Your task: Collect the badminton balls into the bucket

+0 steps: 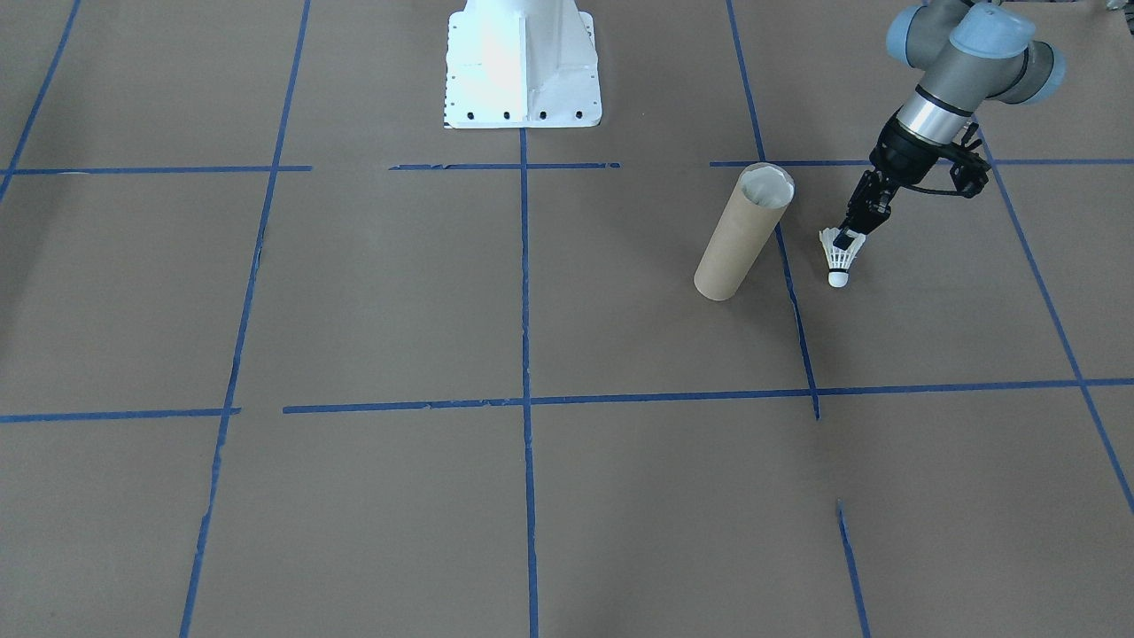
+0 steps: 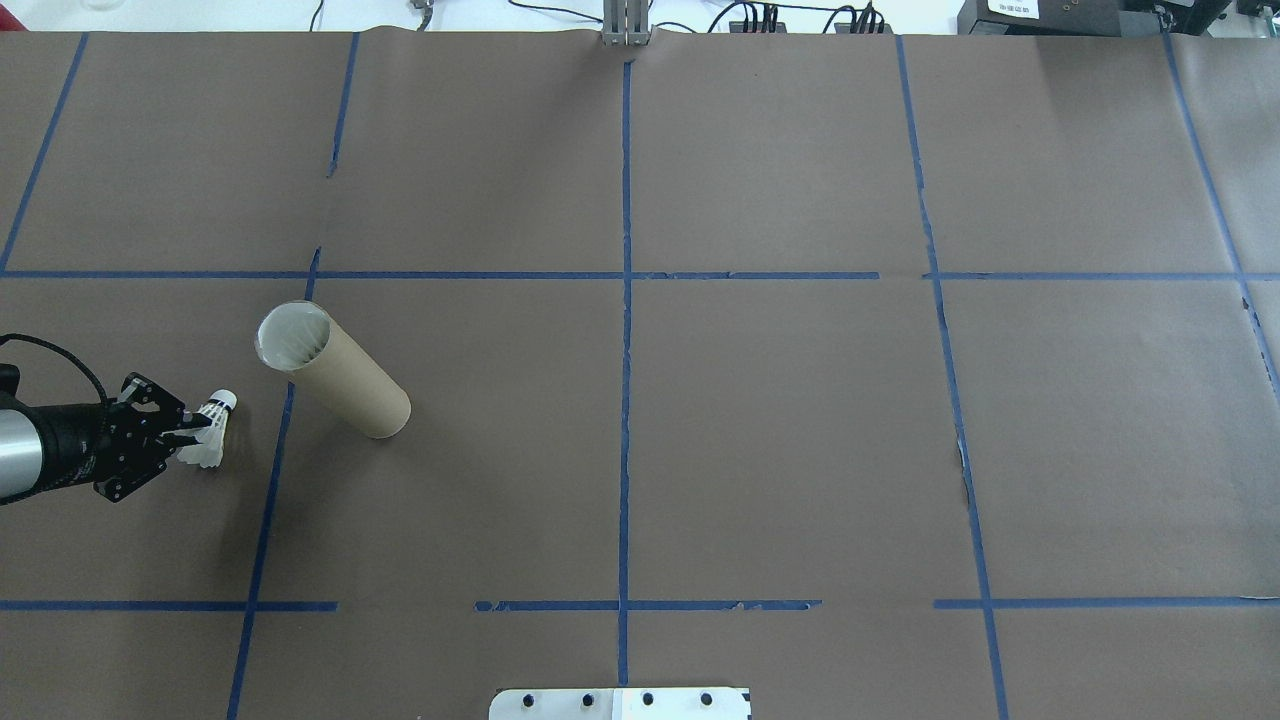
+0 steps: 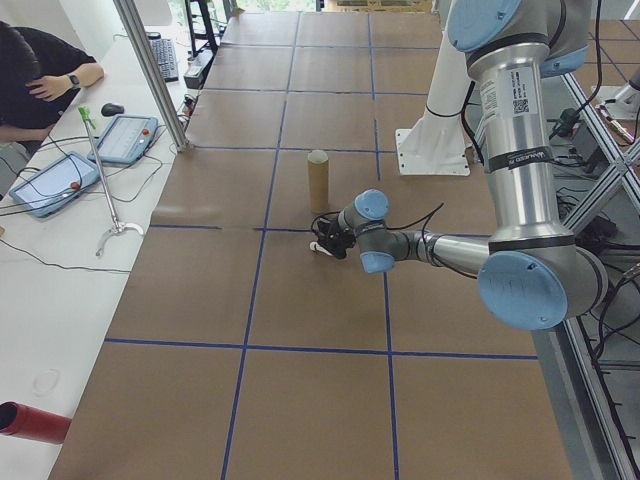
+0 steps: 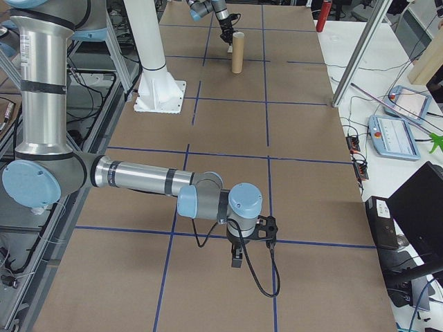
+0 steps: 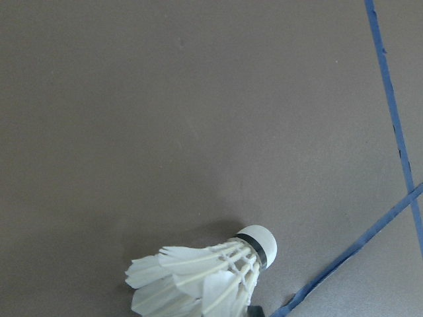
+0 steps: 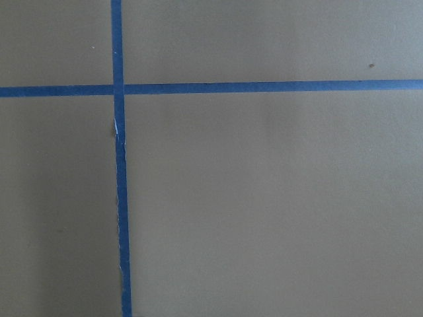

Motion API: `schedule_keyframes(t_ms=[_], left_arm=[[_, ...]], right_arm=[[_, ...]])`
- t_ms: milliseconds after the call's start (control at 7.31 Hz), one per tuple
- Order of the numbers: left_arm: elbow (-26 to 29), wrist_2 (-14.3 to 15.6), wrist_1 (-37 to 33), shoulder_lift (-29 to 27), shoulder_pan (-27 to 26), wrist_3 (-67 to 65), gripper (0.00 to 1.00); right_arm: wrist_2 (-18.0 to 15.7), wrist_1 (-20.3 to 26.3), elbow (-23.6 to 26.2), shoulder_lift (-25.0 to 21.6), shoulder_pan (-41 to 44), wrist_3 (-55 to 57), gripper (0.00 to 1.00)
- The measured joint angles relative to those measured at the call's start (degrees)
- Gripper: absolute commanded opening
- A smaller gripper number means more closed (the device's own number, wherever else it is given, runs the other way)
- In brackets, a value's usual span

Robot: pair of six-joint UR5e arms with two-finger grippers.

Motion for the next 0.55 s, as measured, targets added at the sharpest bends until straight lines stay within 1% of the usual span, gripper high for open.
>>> schedule_keyframes(t_ms=[137,274,547], left_arm=[[-0.3,0.0,0.0,0.3,-0.2,0.0,0.15],[-0.6,0.0,0.0,0.4,-0.3,0.1,0.0],[-1.0,-0.1,0.0,0.5,-0.6,0.3,0.0]], right_arm=[[0.0,0.0,0.0,0.0,0.0,0.0,1.0],[0.0,0.0,0.0,0.0,0.0,0.0,1.0],[0.0,0.0,0.0,0.0,0.0,0.0,1.0]])
